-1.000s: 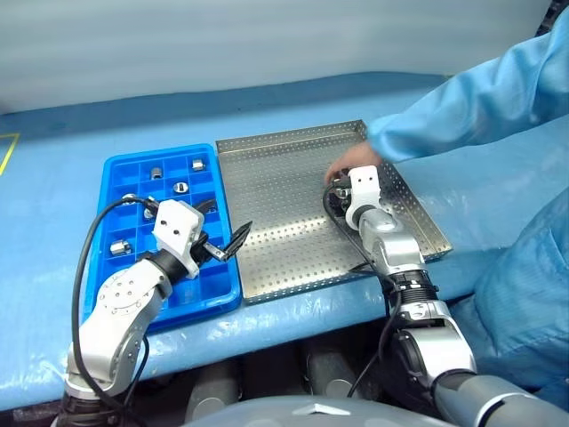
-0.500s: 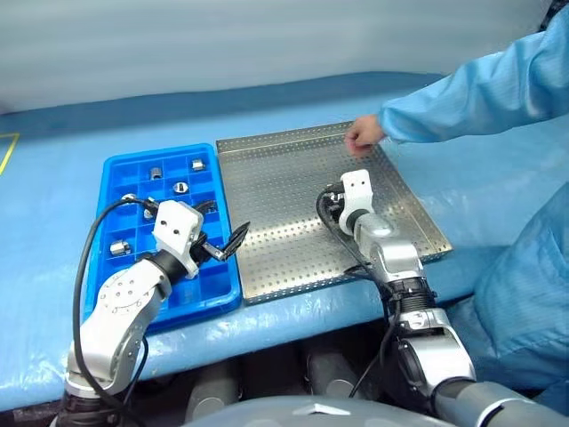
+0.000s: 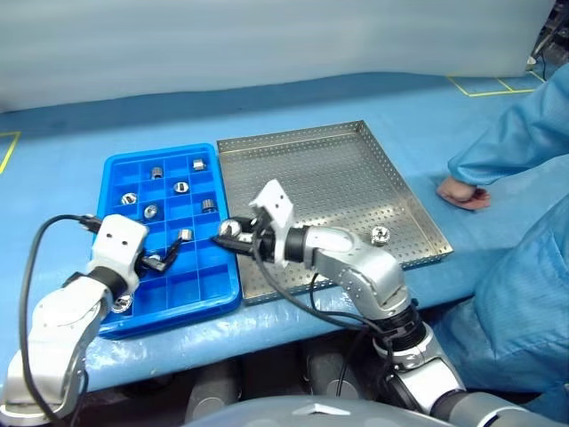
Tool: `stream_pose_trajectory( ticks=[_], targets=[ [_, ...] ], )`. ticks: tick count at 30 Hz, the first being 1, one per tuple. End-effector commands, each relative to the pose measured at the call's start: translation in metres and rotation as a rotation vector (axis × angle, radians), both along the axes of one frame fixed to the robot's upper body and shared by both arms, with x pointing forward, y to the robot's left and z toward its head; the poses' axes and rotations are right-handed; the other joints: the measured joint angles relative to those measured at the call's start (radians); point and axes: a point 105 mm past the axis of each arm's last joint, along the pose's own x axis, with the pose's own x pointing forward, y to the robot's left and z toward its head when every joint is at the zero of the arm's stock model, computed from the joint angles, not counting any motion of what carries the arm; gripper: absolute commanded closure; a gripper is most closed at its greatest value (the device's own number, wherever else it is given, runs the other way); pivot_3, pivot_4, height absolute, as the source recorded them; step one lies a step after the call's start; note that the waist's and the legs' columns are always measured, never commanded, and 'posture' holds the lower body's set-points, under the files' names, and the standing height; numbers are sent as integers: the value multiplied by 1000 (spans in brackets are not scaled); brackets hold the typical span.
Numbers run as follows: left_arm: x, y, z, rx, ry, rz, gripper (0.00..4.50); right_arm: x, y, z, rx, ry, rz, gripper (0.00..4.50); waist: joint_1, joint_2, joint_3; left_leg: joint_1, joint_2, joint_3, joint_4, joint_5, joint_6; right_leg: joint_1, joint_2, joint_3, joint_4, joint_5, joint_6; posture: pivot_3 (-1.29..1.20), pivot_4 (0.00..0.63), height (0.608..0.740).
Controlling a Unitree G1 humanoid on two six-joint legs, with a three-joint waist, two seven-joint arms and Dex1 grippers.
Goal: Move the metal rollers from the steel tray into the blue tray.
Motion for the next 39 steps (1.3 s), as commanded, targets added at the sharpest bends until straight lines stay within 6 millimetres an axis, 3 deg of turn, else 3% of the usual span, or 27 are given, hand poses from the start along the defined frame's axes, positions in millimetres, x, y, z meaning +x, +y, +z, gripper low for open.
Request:
stream_pose_trajectory(
  ticks=[1, 7, 11, 20, 25, 30, 31, 35, 39],
  targets=[
    [-4, 12, 14, 44, -42, 68, 0, -11, 16, -4, 0, 27, 67, 2741, 6, 0, 0, 0, 0, 0, 0, 0, 0, 0, 0, 0, 0, 0, 0, -48, 150, 740],
    [-7, -6, 9, -2, -33, 15, 0, -12, 41, -31, -38, 105, 98, 2741, 28, -2, -1, 0, 1, 0, 0, 0, -2, 0, 0, -2, 0, 1, -2, -17, 150, 740],
    [-6, -9, 7, -12, -32, 11, 0, -19, 51, -36, -53, 113, 130, 2741, 34, -4, -2, 0, 2, 1, 0, 0, -3, 0, 1, -2, 0, 1, -3, -13, 150, 740],
    [-5, -10, 4, -21, -27, 8, 0, -26, 57, -37, -73, 70, 167, 2741, 36, -4, -2, 2, 4, 0, -1, 0, -4, 0, 2, -5, 1, 0, -6, -16, 150, 740],
    [-3, -11, 3, -30, -25, 1, 0, -24, 56, -48, -134, 60, 159, 2741, 41, -4, -2, 1, 4, 0, -1, 0, -4, 0, 2, -5, 1, 0, -6, -16, 150, 740],
    [-1, -12, 3, -33, -29, -2, 0, -21, 54, -42, -103, 31, 149, 1160, 45, -4, -2, 2, 4, 0, -1, 0, -4, 0, 2, -5, 1, 0, -6, -24, 150, 740],
    [-1, -12, 3, -33, -29, -3, 0, -19, 54, -37, -83, 5, 143, 876, 45, -4, -2, 1, 4, 0, -1, 0, -4, 0, 2, -5, 1, 0, -6, -28, 150, 740],
    [3, -19, 2, -51, -32, -29, 0, -3, 30, -14, -38, -61, 60, 876, 48, -4, -2, 1, 4, 0, -1, 0, -5, 0, 2, -5, 1, 0, -6, -38, 150, 740],
    [7, -27, 2, -70, -39, -64, 0, 10, -4, -10, -90, -111, -38, 876, 47, -5, -3, 1, 3, 0, 0, 0, -5, 0, 1, -5, 0, 0, -5, -63, 150, 740]
  ],
)
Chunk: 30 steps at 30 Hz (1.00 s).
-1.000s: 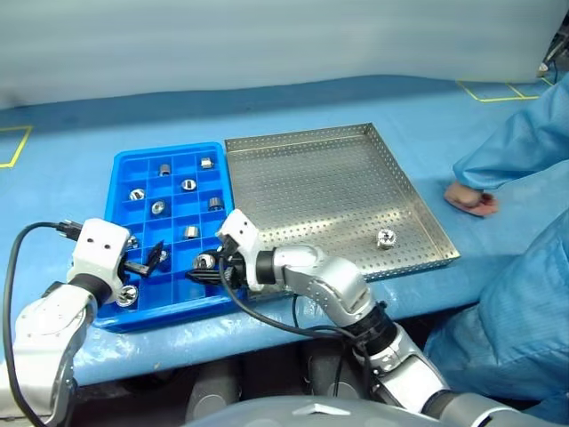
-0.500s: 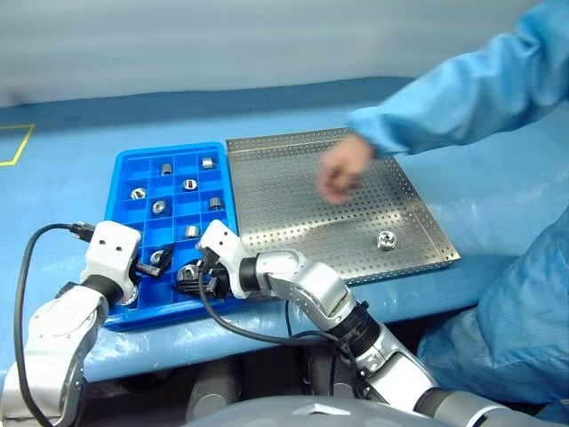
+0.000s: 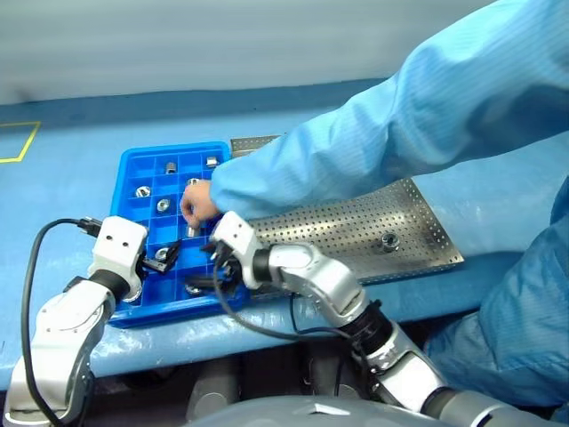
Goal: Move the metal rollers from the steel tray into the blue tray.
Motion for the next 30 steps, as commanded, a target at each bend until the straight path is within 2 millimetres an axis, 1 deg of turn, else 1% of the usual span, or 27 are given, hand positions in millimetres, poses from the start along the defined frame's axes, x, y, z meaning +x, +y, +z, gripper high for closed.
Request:
stream_pose_trajectory(
  ticks=[1, 2, 5, 6, 11, 13, 14, 17, 21, 24, 30],
  targets=[
    [6, -11, 6, -17, -38, -51, 0, 7, -26, 16, -3, -78, -78, 876, -1, 0, 0, 0, 0, 0, 0, 0, 0, 0, 0, 0, 0, 0, 0, -71, 150, 740],
    [7, -13, 5, -22, -38, -58, 0, 10, -34, 16, -17, -91, -104, 876, -1, 0, 0, 0, 0, 0, -1, 0, 0, 0, 0, 0, 0, 0, -1, -77, 150, 740],
    [11, -31, 9, -80, -64, -141, 0, 23, -68, 16, -69, -109, -243, 876, -5, 0, 0, 0, -1, 0, -1, 0, 0, -1, 1, 0, 0, 0, -1, -111, 150, 740],
    [12, -38, 10, -96, -73, -169, 0, 27, -81, 15, -94, -117, -295, 876, -6, 0, 0, 0, -1, 0, -1, 0, 0, -1, 1, 0, 0, 0, -1, -122, 150, 740],
    [17, -59, 13, -157, -96, -272, 0, 45, -132, 7, -219, -146, -514, 876, -20, 0, 0, 0, -4, 2, 0, 0, 0, -1, 1, 1, 1, 0, -1, -162, 150, 740],
    [17, -66, 15, -180, -105, -307, 0, 50, -147, 3, -282, -174, -579, 876, -24, 0, 0, 0, -4, 2, 0, 0, 0, -1, 1, 1, 1, -2, 2, -173, 150, 740],
    [17, -73, 15, -204, -107, -337, 0, 53, -159, 1, -331, -199, -630, 876, -28, 0, 0, 0, -4, 2, 0, 0, 0, -1, 1, 1, 0, -2, 2, -173, 150, 740],
    [17, -90, 16, -239, -113, -399, 0, 60, -184, 0, -412, -232, -747, 876, -30, 0, 0, 0, -6, 3, 0, 0, 0, 0, 1, 2, 0, -2, 2, -190, 150, 740],
    [15, -101, 17, -267, -114, -439, 0, 62, -202, 0, -465, -249, -824, 876, -42, 0, 0, 0, -6, 6, 0, 0, 1, 0, 1, 4, 0, -1, 3, -194, 150, 740],
    [12, -108, 17, -274, -108, -472, 0, 59, -215, -2, -496, -228, -845, 876, -56, 0, 0, 0, -6, 7, 0, 0, 1, 0, 1, 5, 0, -1, 4, -190, 150, 740],
    [8, -114, 15, -285, -101, -478, 0, 58, -240, -5, -555, -204, -909, 876, -69, 0, 0, 0, -6, 7, 1, 0, 1, 0, 1, 6, 0, -1, 5, -182, 150, 740]
  ],
)
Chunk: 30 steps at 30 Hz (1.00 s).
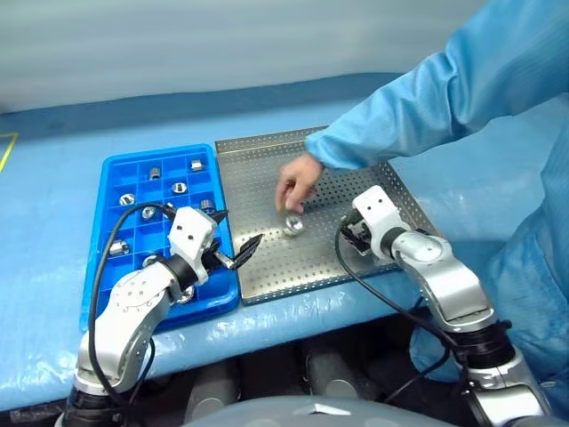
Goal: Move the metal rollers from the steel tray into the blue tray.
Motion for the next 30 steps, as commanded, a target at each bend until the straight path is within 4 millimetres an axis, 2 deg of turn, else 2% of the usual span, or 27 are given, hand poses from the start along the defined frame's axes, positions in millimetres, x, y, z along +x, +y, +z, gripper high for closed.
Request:
stream_pose_trajectory(
  ticks=[1, 13, 16, 20, 22, 27, 30],
  targets=[
    [-4, -8, 9, -19, -42, -26, 0, 3, -13, 14, -21, -55, -48, 876, -4, 0, 0, 0, 0, 0, 0, 0, 0, 0, 0, 0, 0, 0, 0, -182, 150, 740],
    [-4, -8, 9, -7, -42, -19, 0, 3, -35, -21, 55, 76, -204, 876, -4, 0, 0, 0, 0, 1, 1, 0, 0, 0, 0, 1, 0, 1, 1, -177, 150, 740],
    [-3, -7, 9, -5, -43, -15, 0, 3, -33, -21, 71, 72, -201, 1465, -4, 0, 0, 1, 0, 1, 2, 0, 0, 1, 0, 2, 0, 1, 2, -177, 150, 740],
    [-1, -2, 11, 5, -49, 5, 0, 4, -24, -14, 89, 43, -179, 2766, -4, 0, 0, 1, 0, 1, 3, 0, 1, 1, 0, 3, 0, 2, 4, -180, 150, 740],
    [0, 1, 12, 13, -54, 18, 0, 5, -19, -10, 98, 26, -162, 2809, -5, 0, 0, 1, 0, 1, 3, 0, 1, 1, 0, 3, 0, 2, 4, -177, 150, 740],
    [5, 27, 18, 80, -88, 114, 0, 11, 22, 25, 231, -86, -24, 2809, -14, 1, 0, 0, 1, 1, 1, 0, 1, -1, 2, 4, 0, 2, 3, -164, 150, 740],
    [8, 60, 23, 152, -98, 265, 0, 12, 73, 60, 359, -188, 166, 2809, -22, 1, 1, 0, 2, 1, 1, 0, 1, -1, 3, 5, 0, 2, 3, -148, 150, 740]
  ],
)
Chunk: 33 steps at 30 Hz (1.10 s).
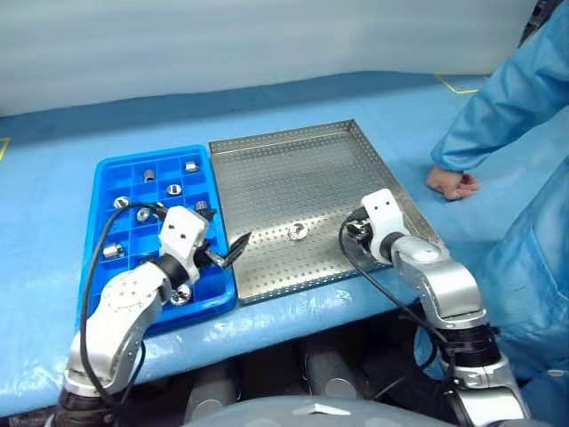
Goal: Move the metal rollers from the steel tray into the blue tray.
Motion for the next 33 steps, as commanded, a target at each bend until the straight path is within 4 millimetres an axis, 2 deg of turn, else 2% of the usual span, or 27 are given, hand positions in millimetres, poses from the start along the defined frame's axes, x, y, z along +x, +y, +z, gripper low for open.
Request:
stream_pose_trajectory(
  ticks=[1, 2, 5, 9, 11, 16, 25, 31, 33],
  targets=[
    [2, 37, 16, 103, -55, 173, 0, 0, 58, 59, 136, -219, 222, 2809, -6, 0, 0, 0, 0, 0, 0, 0, 0, 0, 0, 0, 0, 0, 0, -143, 150, 740],
    [2, 47, 15, 133, -42, 225, 0, -1, 69, 63, 156, -231, 259, 2809, -8, 0, 0, 1, 1, 0, 0, 0, 0, 0, 1, 0, 0, 0, 0, -138, 150, 740],
    [-5, 68, 12, 222, -9, 298, 0, -9, 116, 69, 228, -244, 446, 2809, -7, 0, 0, 1, 3, -2, -1, 0, 0, 1, 2, -1, 0, 0, 0, -102, 150, 740],
    [-17, 85, 7, 259, 30, 384, 0, -27, 174, 52, 237, -154, 707, 2809, 11, 0, 0, 0, 6, -3, -3, 0, -1, 0, 1, -1, -1, 2, -3, -52, 150, 740],
    [-20, 87, 4, 256, 47, 415, 0, -30, 190, 50, 277, -135, 763, 2809, 26, 0, 0, 0, 5, -3, -3, -1, 0, 0, -1, -2, -1, 3, -5, -25, 150, 740],
    [-34, 79, -8, 197, 79, 432, 0, -26, 226, 38, 262, -139, 835, 2809, 61, -1, 0, 0, 5, -3, -3, -1, -1, 0, -2, -4, -1, 2, -7, 37, 150, 740],
    [-45, 81, -9, 173, 75, 450, 0, -15, 250, 35, 271, -163, 880, 2809, 113, -1, 0, 0, 6, -5, -3, 0, -2, 0, -2, -8, -1, 1, -9, 87, 150, 740],
    [-45, 73, -12, 158, 80, 413, 0, 3, 253, 30, 260, -154, 832, 2809, 124, -1, 0, 0, 5, -6, -3, 0, -3, 1, -2, -9, -1, 1, -10, 83, 150, 740],
    [-45, 72, -14, 152, 85, 408, 0, 6, 253, 30, 257, -161, 825, 2076, 124, -1, 0, 0, 5, -6, -3, 0, -3, 1, -2, -10, -1, 1, -10, 81, 150, 740]
  ],
)
